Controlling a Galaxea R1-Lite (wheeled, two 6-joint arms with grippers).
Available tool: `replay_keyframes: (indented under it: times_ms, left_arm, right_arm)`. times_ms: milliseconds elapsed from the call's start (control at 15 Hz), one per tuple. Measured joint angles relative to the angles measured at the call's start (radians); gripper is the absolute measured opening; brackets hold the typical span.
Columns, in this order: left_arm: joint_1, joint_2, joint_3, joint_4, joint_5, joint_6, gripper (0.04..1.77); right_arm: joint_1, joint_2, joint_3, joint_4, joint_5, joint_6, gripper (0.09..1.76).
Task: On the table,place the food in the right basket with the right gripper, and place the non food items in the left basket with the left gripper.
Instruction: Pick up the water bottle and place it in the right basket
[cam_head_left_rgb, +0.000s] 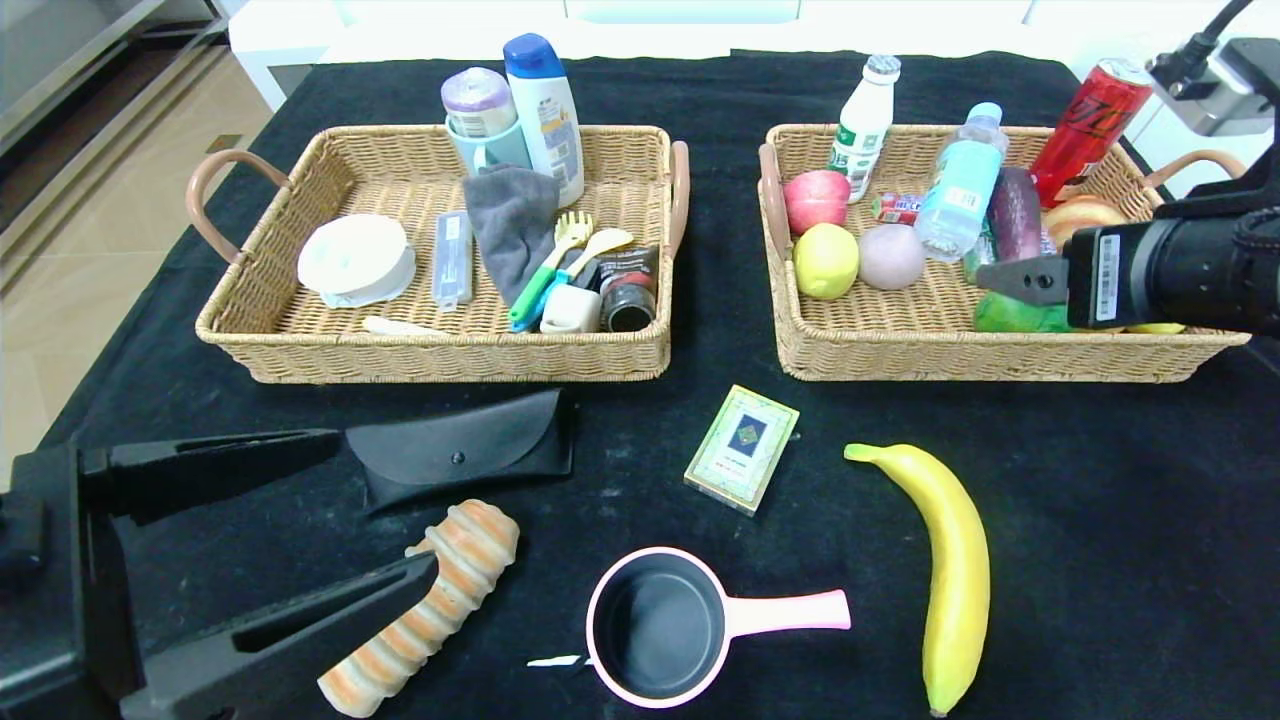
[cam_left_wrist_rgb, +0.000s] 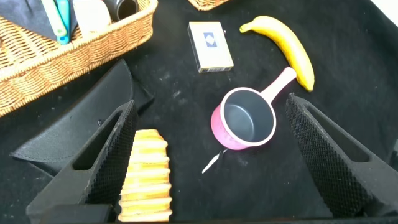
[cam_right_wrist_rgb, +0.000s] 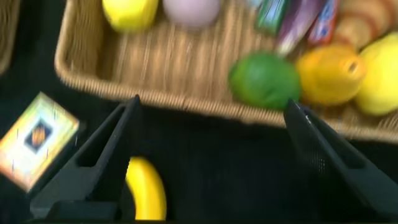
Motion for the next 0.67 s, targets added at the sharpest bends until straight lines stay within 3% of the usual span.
replay_keyframes:
  times_ms: [333,667]
  left_arm:
    - [-0.001,0.003,0.002,0.0,-0.001,0.0,1.72]
    - [-0.001,0.009,0.005,0.003,-0.001,0.001,1.72]
  right_arm:
    - [0.07,-0.035,0.003,0.28,0.0,0.2,1.69]
    - [0.135,-0.014,0.014,0.393,0.006,0.333,1.7]
